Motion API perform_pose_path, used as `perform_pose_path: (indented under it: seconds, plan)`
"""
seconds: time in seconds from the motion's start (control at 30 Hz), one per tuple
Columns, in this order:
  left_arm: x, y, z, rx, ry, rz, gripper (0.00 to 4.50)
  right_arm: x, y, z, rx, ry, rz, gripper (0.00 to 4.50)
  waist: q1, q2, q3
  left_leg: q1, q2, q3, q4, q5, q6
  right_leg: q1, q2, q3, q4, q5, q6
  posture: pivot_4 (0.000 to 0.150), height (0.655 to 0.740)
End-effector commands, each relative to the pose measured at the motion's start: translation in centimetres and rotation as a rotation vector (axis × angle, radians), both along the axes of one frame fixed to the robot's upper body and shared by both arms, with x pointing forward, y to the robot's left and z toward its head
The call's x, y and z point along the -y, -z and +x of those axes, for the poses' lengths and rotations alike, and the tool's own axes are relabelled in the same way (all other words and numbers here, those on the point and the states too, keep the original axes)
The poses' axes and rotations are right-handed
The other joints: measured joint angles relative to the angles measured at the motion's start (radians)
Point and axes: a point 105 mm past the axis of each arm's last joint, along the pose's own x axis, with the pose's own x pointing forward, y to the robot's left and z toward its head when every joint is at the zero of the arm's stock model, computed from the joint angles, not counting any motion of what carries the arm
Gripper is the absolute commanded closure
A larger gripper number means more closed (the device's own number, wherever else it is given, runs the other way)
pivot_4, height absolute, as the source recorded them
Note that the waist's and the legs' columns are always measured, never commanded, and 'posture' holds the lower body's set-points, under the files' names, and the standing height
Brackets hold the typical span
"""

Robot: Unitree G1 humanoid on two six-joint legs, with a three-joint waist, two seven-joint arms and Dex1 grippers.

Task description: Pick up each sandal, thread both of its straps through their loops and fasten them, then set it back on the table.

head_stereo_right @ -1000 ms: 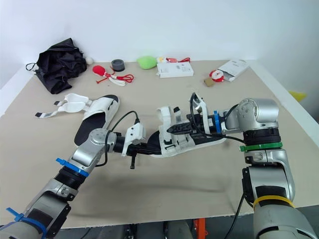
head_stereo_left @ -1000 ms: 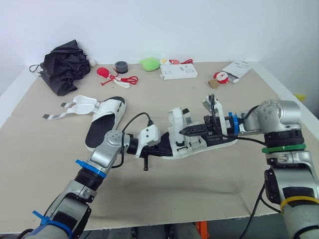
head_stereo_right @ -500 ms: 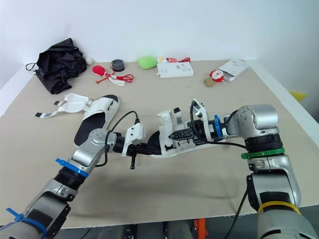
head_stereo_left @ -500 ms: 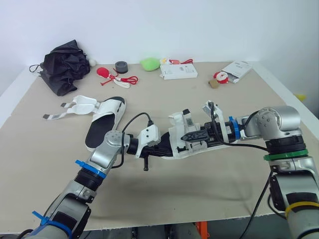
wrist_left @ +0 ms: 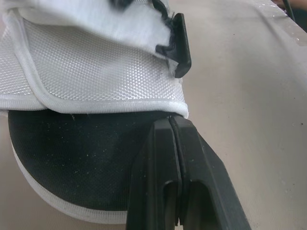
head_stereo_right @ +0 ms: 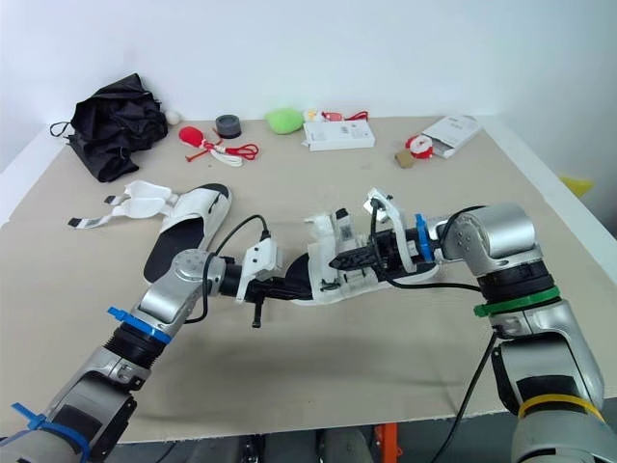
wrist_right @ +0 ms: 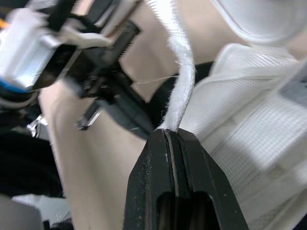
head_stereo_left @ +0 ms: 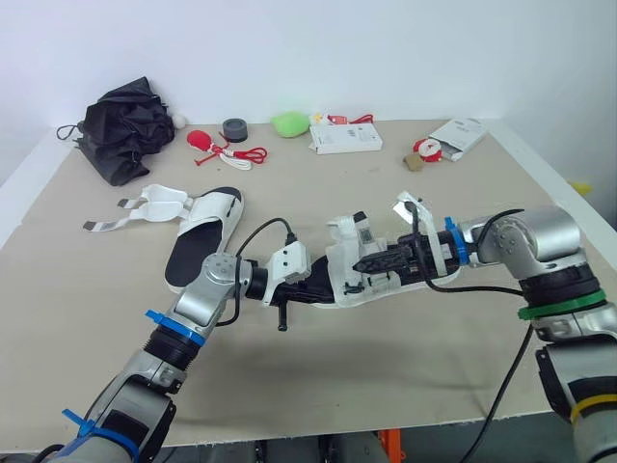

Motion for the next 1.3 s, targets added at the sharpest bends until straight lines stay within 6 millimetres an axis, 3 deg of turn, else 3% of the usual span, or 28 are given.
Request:
perform_pose_path:
  seconds: [0.03,0.07,0.27,0.5,0.63,0.77,0.87,0.97,1.07,1.2,1.3]
  plan:
    - [-0.6,1.4,-0.4,-0.043,-0.005,0.041,4.5,-0.4,-0.4,-0.8,0.174,-0.173,-0.063,4.44,0.0,0.0,0.0,0.0,0.0,0.0,0.0,0.0,0.0,0.0,0.0,0.0,0.0,0.0,0.0,0.15,0.74]
    - [-0.6,1.4,-0.4,-0.042,-0.004,0.042,4.5,-0.5,-0.1,-0.7,0.197,-0.199,-0.084,4.44,0.0,0.0,0.0,0.0,0.0,0.0,0.0,0.0,0.0,0.0,0.0,0.0,0.0,-0.003,0.005,0.15,0.74]
    - [-0.5,1.4,-0.4,-0.042,-0.003,0.042,4.5,-1.8,1.2,0.1,0.243,-0.254,-0.138,4.44,-0.001,0.0,0.0,0.001,0.0,0.001,0.0,0.0,0.0,0.0,0.0,0.0,0.0,-0.003,0.005,0.15,0.74]
    - [-0.7,1.4,-0.4,-0.041,-0.01,0.043,4.5,-1.5,0.9,-2.2,0.201,-0.38,-0.113,4.44,0.0,0.0,0.0,0.001,0.001,0.0,0.0,0.0,-0.001,0.0,0.0,0.0,0.001,-0.001,-0.001,0.15,0.74]
    - [-0.6,1.4,-0.4,-0.04,-0.007,0.044,4.5,-0.7,0.9,-3.0,0.171,-0.408,-0.11,3.13,0.0,0.0,0.0,0.001,0.001,0.0,0.0,-0.001,-0.001,0.0,0.0,-0.001,0.001,-0.002,-0.002,0.15,0.74]
    - [-0.5,1.4,-0.4,-0.038,-0.003,0.042,4.5,-0.6,1.1,-3.1,0.164,-0.408,-0.11,1.14,0.0,0.0,0.0,0.002,0.001,0.0,0.0,-0.001,-0.001,0.001,0.0,-0.001,0.001,-0.002,-0.001,0.15,0.74]
    - [-0.3,1.4,-0.4,-0.038,0.008,0.042,4.5,-0.2,0.7,-2.1,0.214,-0.33,-0.128,0.15,0.0,0.0,0.0,0.002,0.001,0.0,0.001,-0.001,-0.001,0.001,0.0,-0.001,0.001,-0.002,-0.001,0.15,0.74]
    - [-0.1,1.4,-0.5,-0.037,0.017,0.043,4.5,0.4,-2.1,-2.3,0.205,-0.263,-0.025,0.06,0.0,0.0,0.0,0.002,0.001,0.001,0.002,-0.001,-0.001,0.001,-0.001,-0.001,0.001,-0.002,-0.002,0.15,0.74]
    - [0.0,1.4,-0.4,-0.036,0.02,0.042,4.5,1.5,-3.2,-4.0,0.178,-0.248,0.034,0.06,0.003,0.0,0.0,0.002,0.0,0.002,0.002,-0.001,-0.001,0.001,-0.003,-0.001,0.001,-0.001,-0.004,0.15,0.74]
    - [0.0,1.3,-0.3,-0.035,0.024,0.042,4.5,2.4,-1.5,-6.1,0.135,-0.196,0.001,0.06,0.005,-0.001,0.0,0.002,0.0,0.0,0.002,-0.003,-0.002,0.002,-0.006,-0.001,0.0,-0.002,-0.003,0.15,0.74]
    - [0.1,1.3,-0.2,-0.034,0.028,0.044,4.5,2.5,1.0,-7.3,0.088,-0.129,-0.028,0.06,0.005,0.0,0.0,0.002,0.0,0.001,0.002,-0.003,-0.002,0.001,-0.006,-0.001,0.001,-0.002,-0.003,0.15,0.74]
